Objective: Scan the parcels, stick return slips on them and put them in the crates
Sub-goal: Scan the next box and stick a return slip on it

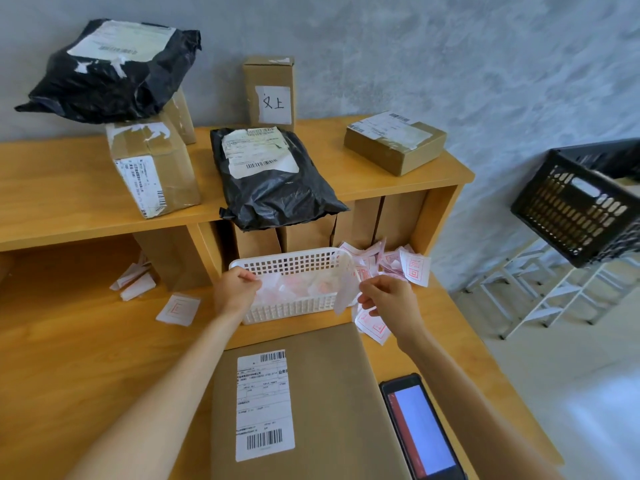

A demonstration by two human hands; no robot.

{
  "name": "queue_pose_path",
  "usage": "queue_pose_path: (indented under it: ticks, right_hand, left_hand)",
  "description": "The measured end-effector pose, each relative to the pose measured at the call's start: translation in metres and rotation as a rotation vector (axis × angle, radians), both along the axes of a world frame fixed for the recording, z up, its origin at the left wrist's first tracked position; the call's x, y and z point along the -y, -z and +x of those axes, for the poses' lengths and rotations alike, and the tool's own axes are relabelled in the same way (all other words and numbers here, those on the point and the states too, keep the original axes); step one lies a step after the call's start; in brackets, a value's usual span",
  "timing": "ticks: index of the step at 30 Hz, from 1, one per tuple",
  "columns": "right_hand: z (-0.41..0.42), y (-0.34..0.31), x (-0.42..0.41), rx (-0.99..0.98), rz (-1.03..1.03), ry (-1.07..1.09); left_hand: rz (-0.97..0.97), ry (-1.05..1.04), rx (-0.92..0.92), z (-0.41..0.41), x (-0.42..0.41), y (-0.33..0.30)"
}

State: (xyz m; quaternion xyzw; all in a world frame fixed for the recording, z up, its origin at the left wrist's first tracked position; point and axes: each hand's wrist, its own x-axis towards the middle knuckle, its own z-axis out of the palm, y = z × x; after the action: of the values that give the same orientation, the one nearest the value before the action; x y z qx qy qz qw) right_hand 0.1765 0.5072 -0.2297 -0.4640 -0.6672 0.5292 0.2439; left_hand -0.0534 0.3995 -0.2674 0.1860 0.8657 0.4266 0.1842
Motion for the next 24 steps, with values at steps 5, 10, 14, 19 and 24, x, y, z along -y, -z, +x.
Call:
queue_pose_path:
  ticks: [5, 10, 14, 19, 24]
  right_hand:
    - [-0.001, 0.004, -0.003, 0.044, 0.154, -0.097]
    - [-0.002, 0.008, 0.003, 0.190, 0.656, -0.251]
    - [0.000, 0.012, 0.009, 0.158, 1.073, -0.385]
    - [0.005, 0.020, 0.010, 0.174, 1.095, -0.432]
    - [0.009, 0.023, 0.010, 0.190, 0.798, -0.389]
  left_hand:
    - [0.100, 0.071, 0.028, 0.014, -0.013, -0.010]
    - [0.116, 0.200, 0.559, 0.048, -0.023, -0.040]
    - [0.203, 0.208, 0.829, 0.061, -0.022, -0.038]
    - [0.295, 0.113, 0.821, 0.066, -0.015, -0.029]
    - [0.379, 0.056, 0.827, 0.067, -0.006, -0.029]
